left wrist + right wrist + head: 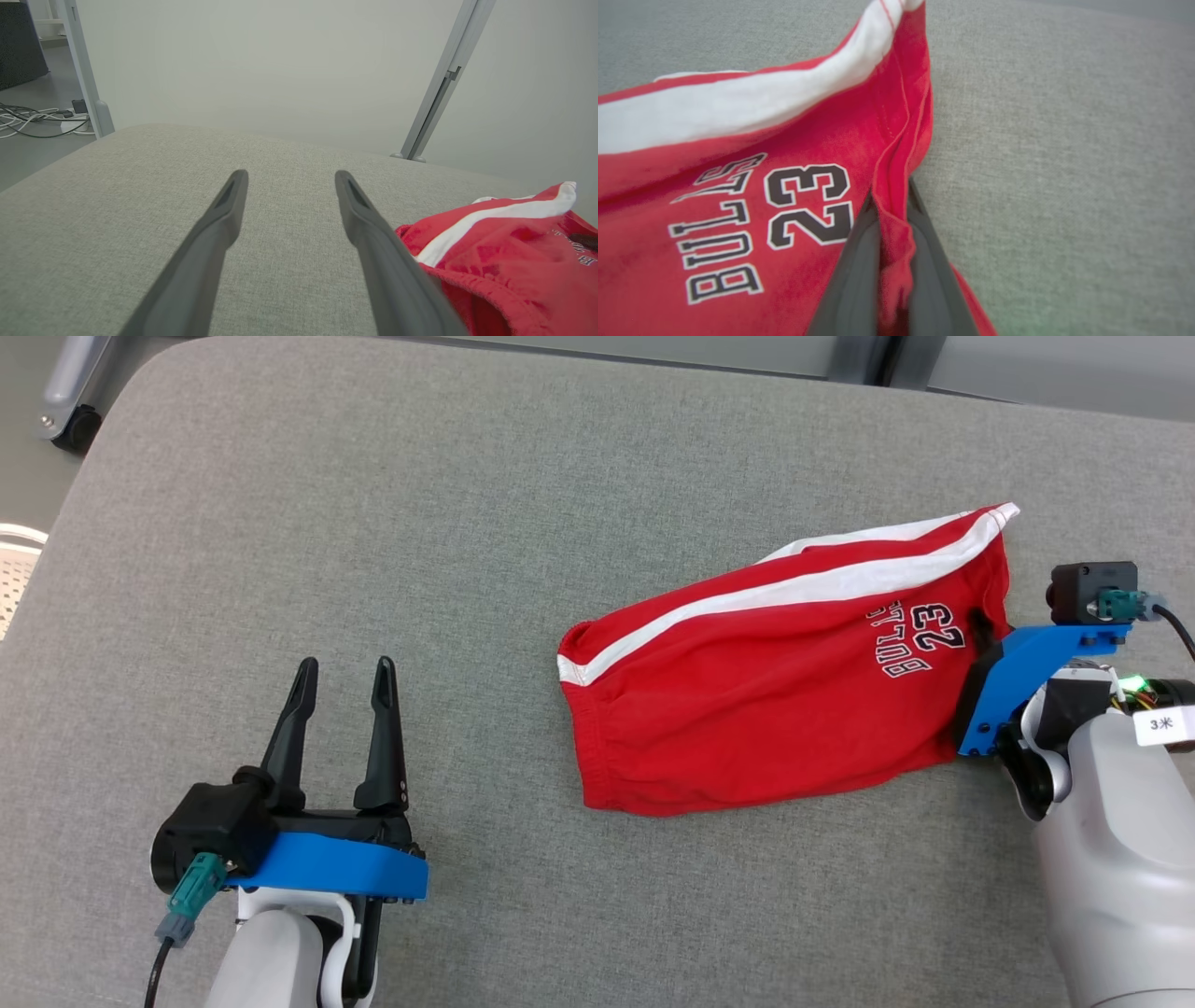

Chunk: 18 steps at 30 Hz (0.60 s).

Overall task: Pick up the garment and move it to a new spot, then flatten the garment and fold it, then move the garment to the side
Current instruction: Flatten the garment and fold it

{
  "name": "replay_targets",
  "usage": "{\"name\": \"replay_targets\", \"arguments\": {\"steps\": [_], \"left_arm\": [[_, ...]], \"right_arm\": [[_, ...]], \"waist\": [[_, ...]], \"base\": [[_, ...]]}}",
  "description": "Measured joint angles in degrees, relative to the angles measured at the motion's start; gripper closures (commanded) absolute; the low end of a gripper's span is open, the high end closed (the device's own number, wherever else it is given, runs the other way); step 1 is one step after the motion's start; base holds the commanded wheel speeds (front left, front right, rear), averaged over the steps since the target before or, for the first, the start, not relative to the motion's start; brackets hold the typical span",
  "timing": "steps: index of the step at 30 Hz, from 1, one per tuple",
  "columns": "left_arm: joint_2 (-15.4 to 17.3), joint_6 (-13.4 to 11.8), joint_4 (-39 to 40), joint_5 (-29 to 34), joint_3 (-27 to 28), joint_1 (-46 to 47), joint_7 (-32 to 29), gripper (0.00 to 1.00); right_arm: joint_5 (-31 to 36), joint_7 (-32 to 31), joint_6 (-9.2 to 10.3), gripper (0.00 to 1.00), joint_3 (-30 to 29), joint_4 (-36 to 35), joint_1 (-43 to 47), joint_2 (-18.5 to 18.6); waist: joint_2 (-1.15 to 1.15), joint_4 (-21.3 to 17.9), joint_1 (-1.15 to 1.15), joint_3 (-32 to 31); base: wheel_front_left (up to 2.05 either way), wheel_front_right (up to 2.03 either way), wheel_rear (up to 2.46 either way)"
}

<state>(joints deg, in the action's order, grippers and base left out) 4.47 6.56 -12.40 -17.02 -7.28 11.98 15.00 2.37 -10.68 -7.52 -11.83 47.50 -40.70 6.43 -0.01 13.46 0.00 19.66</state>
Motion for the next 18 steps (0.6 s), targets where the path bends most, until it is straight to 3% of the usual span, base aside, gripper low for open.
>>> {"name": "replay_targets", "arguments": {"steps": [7,13,18], "left_arm": [[-0.4,0.4,-0.63,0.9,0.88,-0.82,0.0,0.0],[-0.31,0.55,-0.93,1.56,1.08,-2.02,0.0,0.0],[-0.09,0.57,-1.3,1.82,0.79,-2.5,0.0,0.0]], "right_arm": [[-1.86,4.34,-0.01,1.0,-4.1,-2.09,2.14,0.02],[-0.13,5.1,0.01,1.0,-8.18,-10.18,7.07,0.09],[4.33,2.21,0.03,1.0,-13.55,-19.3,11.15,-0.48]], "waist": [[0.0,-0.72,0.0,-1.99],[0.0,-2.38,0.0,-4.24],[0.0,-3.48,0.0,-6.18]], "base": [[0.0,0.0,0.0],[0.0,0.0,0.0],[0.0,0.0,0.0]]}}
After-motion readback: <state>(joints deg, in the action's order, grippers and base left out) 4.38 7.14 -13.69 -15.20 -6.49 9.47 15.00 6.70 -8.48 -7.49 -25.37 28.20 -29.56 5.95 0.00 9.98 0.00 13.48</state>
